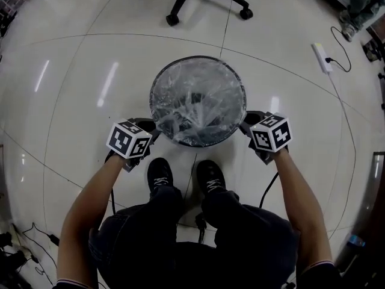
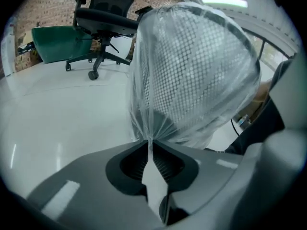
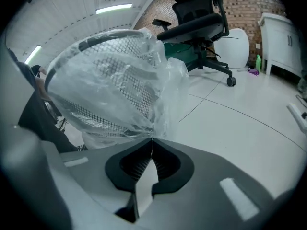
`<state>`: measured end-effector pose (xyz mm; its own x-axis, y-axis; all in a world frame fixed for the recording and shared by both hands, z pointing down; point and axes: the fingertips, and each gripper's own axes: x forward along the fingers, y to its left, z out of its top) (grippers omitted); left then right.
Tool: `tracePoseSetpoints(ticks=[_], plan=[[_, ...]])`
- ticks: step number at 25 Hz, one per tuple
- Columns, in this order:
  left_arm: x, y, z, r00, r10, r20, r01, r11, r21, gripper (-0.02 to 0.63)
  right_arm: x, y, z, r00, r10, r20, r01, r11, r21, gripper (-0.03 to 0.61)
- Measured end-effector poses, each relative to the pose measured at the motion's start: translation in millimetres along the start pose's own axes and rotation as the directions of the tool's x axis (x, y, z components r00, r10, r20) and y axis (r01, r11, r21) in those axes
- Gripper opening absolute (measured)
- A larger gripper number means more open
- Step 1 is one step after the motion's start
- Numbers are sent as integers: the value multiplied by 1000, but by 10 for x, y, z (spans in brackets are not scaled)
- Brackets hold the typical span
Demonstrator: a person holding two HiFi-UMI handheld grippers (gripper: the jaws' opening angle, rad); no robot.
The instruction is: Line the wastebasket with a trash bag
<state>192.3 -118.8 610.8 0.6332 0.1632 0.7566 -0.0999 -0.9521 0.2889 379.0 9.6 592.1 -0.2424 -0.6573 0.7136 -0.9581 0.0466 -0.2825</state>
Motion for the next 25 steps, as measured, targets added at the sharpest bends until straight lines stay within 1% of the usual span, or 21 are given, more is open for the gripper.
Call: tracePoseSetpoints(ticks=[1,3,4,7,10,13,15,16,17,18,19,21,25], plan=[[0,6,16,1000,-4,8,4,1000,2,54,-2,-4,22,1000,1,10,-1,1000,7,13],[-22,4,42,1000,-7,20,7,1000,10,93,-36,7,34,1000,1,22,-1,1000,15,64],[-46,4,50,1000,-2,25,2,1000,16,120,-68,17,24,1000,-2,25,2,1000,15,89],[-170,4,46,999,27,33,-28,999,35,179,-216,52,-32,1000,-20,24,19,1000,12,135],[-357,-11,37,997,59,48,-61,997,47,201,-427,93,-71,998,-45,34,44,999,11,175],[-613,-51,140,990,95,105,-101,993,53,199,-702,142,-21,995,-68,76,67,998,15,179],[-858,-110,311,974,138,177,-152,986,66,183,-929,177,91,988,-86,128,84,996,23,176],[-1011,-143,425,960,169,223,-191,979,78,131,-1052,200,178,982,-96,160,93,995,27,167],[-1174,-182,555,941,199,273,-232,969,91,43,-1176,230,287,976,-106,192,103,994,26,131],[-1331,-235,692,921,219,322,-263,959,101,12,-1296,270,416,967,-114,226,113,993,16,91],[-1471,-309,827,904,225,364,-281,954,109,11,-1411,322,556,958,-119,261,124,992,-4,50],[-1696,-504,1070,881,216,420,-295,946,134,11,-1605,469,837,939,-116,325,143,988,-62,2],[-2009,-964,1457,858,178,483,-304,932,196,12,-1842,855,1278,914,-83,397,161,972,-168,2]])
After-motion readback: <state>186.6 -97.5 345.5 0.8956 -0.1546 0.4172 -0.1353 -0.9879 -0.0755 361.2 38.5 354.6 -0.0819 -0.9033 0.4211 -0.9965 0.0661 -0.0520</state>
